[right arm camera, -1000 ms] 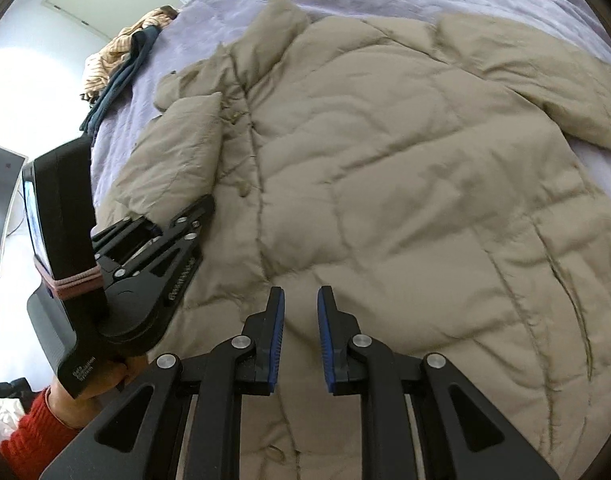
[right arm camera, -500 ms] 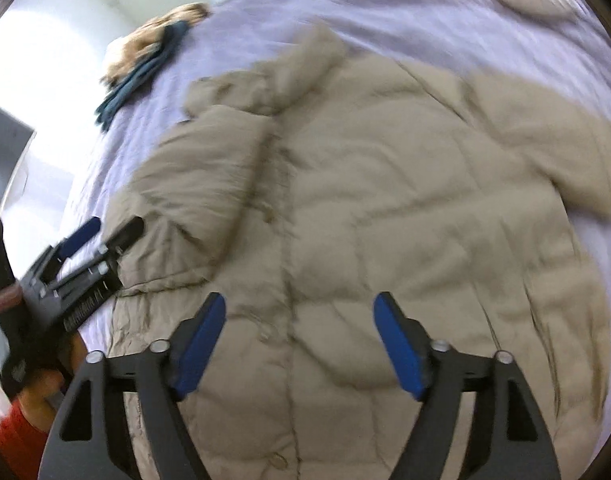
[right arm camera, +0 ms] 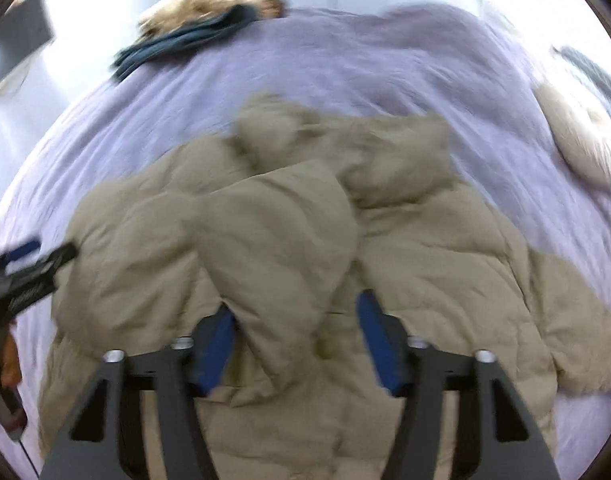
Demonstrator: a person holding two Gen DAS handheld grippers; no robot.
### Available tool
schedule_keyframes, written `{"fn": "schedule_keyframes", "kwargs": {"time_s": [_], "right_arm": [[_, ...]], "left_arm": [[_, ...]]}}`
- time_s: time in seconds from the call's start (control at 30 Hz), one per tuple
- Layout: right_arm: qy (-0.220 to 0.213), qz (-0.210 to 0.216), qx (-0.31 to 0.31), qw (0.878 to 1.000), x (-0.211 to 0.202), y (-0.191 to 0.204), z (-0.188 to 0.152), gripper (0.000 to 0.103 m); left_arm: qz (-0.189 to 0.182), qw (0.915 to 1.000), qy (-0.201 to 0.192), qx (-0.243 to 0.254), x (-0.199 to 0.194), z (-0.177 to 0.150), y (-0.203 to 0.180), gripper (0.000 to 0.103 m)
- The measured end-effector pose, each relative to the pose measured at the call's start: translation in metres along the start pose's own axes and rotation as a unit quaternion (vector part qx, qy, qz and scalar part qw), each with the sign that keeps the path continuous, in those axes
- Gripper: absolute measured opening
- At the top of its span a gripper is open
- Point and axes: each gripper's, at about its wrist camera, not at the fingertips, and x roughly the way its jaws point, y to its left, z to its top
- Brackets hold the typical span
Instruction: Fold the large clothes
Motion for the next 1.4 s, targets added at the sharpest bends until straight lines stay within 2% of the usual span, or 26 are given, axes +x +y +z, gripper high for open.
{"fn": "schedule_keyframes", "kwargs": {"time_s": [0.03,0.1,0.13,0.17,0.23,0.3,0.33,0.37,0.4,0.43,0.47,0.53,0.63,0.77,0.87,0.97,1.03,1.1,1.2,1.27,1.3,1.4], "right_arm": [[0.01,0.003,0.033,0.999,0.003,-0.019,-0.002,0.058],[0.035,0.019,0.086,0.995,0.012,-0.051,-0.01,0.058],[0.052,0.038,0.119,0.991,0.019,-0.072,-0.017,0.058],[0.061,0.052,0.14,0.987,0.024,-0.083,-0.023,0.058],[0.07,0.089,0.186,0.976,0.032,-0.107,-0.036,0.057],[0.059,0.109,0.213,0.969,0.033,-0.118,-0.043,0.052],[0.056,0.109,0.218,0.968,0.033,-0.121,-0.045,0.045],[0.055,0.107,0.219,0.968,0.033,-0.122,-0.046,0.04],[0.055,0.105,0.217,0.969,0.033,-0.122,-0.045,0.025],[0.054,0.103,0.217,0.969,0.033,-0.121,-0.046,0.017],[0.05,0.097,0.216,0.97,0.031,-0.12,-0.046,0.015],[0.032,0.083,0.205,0.975,0.02,-0.114,-0.046,0.01],[0.006,0.063,0.169,0.983,0.009,-0.103,-0.036,0.009],[0.017,0.046,0.148,0.988,0.023,-0.097,-0.027,0.009],[0.047,0.061,0.184,0.98,0.042,-0.105,-0.034,0.01],[0.054,0.063,0.198,0.977,0.033,-0.112,-0.038,0.02],[0.059,0.053,0.195,0.977,0.02,-0.118,-0.041,0.037],[0.051,0.043,0.203,0.977,0.005,-0.129,-0.045,0.046],[0.033,0.031,0.223,0.974,-0.016,-0.143,-0.054,0.046],[0.011,0.042,0.219,0.975,-0.028,-0.143,-0.055,0.04],[0.003,0.053,0.207,0.977,-0.031,-0.139,-0.054,0.03],[0.012,0.069,0.173,0.982,-0.02,-0.12,-0.049,0.028]], "left_arm": [[-0.017,0.9998,0.003,-0.006,0.002,0.004,0.003,0.078],[-0.075,0.9963,0.026,-0.032,0.011,0.011,0.013,0.078],[-0.122,0.9894,0.057,-0.055,0.023,0.016,0.02,0.078],[-0.144,0.984,0.074,-0.074,0.032,0.017,0.025,0.078],[-0.166,0.975,0.09,-0.117,0.053,0.021,0.036,0.078],[-0.176,0.97,0.092,-0.14,0.062,0.022,0.039,0.078],[-0.18,0.9689,0.087,-0.145,0.064,0.024,0.036,0.071],[-0.187,0.9687,0.081,-0.141,0.062,0.023,0.032,0.041],[-0.201,0.9674,0.078,-0.132,0.061,0.024,0.026,0.028],[-0.192,0.9719,0.072,-0.117,0.053,0.025,0.018,0.023],[-0.179,0.9771,0.055,-0.101,0.045,0.026,0.012,0.012],[-0.153,0.9863,0.012,-0.06,0.022,0.028,0.001,0.012],[-0.119,0.992,-0.025,-0.034,0.005,0.032,0.001,0.012],[-0.091,0.9953,0.002,-0.032,0.034,0.037,0.003,0.012],[-0.058,0.9979,0.011,-0.028,0.047,0.035,0.002,0.012],[-0.039,0.999,0.0,-0.022,0.038,0.035,0.002,0.012],[-0.025,0.9996,-0.011,-0.008,0.021,0.033,0.0,0.012],[-0.027,0.9994,-0.021,0.0,0.004,0.034,0.003,0.012],[-0.041,0.9986,-0.032,0.003,-0.021,0.028,0.01,0.012],[-0.056,0.998,-0.028,0.008,-0.03,0.021,0.006,0.012],[-0.063,0.9977,-0.019,0.015,-0.03,0.016,0.001,0.012],[-0.059,0.9978,0.007,0.031,-0.014,0.001,-0.015,0.012]]}}
